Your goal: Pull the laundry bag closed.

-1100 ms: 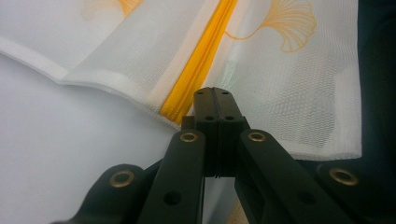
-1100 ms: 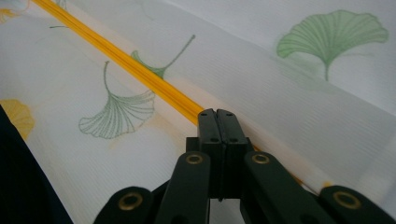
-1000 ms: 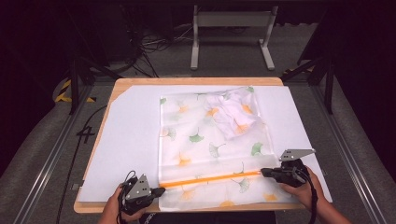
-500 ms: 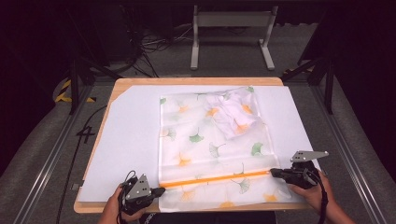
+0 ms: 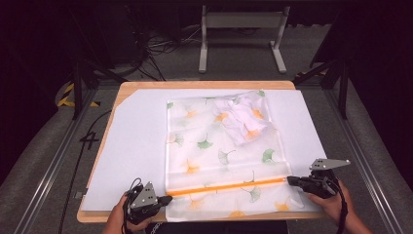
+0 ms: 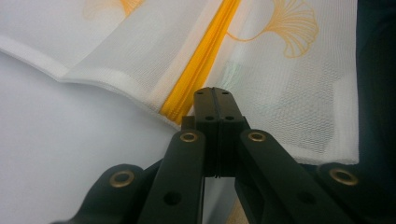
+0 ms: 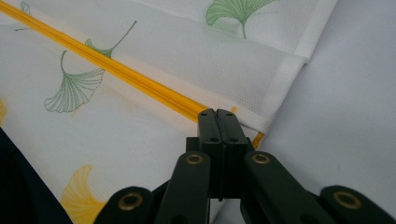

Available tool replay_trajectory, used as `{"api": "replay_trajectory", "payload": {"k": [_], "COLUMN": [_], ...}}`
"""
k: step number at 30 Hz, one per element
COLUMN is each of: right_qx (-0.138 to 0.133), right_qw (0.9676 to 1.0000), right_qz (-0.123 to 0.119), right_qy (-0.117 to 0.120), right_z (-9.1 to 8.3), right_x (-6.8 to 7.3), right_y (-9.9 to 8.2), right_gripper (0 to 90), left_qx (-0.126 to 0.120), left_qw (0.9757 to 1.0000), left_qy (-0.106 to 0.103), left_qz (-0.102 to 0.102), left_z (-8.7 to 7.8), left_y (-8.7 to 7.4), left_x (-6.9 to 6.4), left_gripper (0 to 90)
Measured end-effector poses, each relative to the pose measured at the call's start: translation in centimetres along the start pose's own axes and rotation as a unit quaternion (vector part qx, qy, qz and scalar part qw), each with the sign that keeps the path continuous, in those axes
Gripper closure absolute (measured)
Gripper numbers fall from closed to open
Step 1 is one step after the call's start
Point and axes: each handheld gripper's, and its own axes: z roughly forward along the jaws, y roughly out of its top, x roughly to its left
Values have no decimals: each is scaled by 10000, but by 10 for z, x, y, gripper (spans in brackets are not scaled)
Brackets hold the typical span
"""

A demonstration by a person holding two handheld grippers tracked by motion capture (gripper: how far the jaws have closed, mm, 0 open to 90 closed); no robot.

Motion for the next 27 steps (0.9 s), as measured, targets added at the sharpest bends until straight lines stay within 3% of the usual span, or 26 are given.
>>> {"api": "replay_trajectory", "payload": {"k": [27], "right_qx": [-88], "right_qw": [9999], "right_qz": [60], "right_qy": [-27], "right_z": [-6], "right_x": [-3], "right_y": [-6], "right_gripper": [900], "left_qx": [-13], "left_qw": [10000], "left_qy": [-4], "left_qz": [-8], "left_z": [0], "left_y": [0], "left_x": [0], "left_gripper": [900]}}
